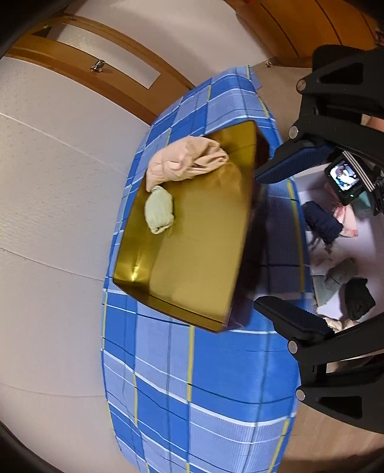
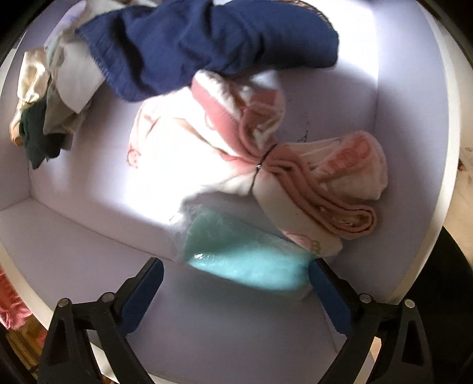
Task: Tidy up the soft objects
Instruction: 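Move the empty left tool back down over the drawer clothes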
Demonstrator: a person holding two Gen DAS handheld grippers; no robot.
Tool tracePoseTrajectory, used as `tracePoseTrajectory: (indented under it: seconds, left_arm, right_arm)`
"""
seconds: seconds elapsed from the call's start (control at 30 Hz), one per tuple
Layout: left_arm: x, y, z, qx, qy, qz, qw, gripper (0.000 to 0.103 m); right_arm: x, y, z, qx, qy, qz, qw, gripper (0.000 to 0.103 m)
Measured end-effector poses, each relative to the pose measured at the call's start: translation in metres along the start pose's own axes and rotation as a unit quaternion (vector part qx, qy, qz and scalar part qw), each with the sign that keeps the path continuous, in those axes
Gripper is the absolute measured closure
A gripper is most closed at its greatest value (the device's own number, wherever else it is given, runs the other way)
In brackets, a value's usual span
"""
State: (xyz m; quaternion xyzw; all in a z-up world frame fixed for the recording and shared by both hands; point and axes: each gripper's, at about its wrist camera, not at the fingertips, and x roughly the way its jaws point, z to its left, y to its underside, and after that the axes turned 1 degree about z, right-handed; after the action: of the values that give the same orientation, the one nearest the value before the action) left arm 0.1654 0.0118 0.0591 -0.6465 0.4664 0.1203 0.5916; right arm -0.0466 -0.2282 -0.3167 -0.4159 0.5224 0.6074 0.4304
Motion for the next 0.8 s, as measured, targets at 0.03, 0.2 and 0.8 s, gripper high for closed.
tracePoseTrajectory:
  seconds: [0.03,0.2,0.8]
  left_arm:
    - [-0.001,0.008,0.003,0.001,-0.002,0.001,1.0,0.023]
    - [0.0,0.036,0.014,0.0,-0.015,0.012,0.9998,0.023]
    - [0.087,0.128,0.08,-0.123,-0.043,0.171,0.9767,0.023]
  right_arm:
    - [0.002,0.002,0.006,-0.003,-0.002,0.002,1.0,0.006]
    - [0.007,0.006,0.023,-0.014,0.013,0.001,1.0,0.009]
    - [-0.02,-0.013,0.024,0.003,-0.024,-0.058,0.998,0.046]
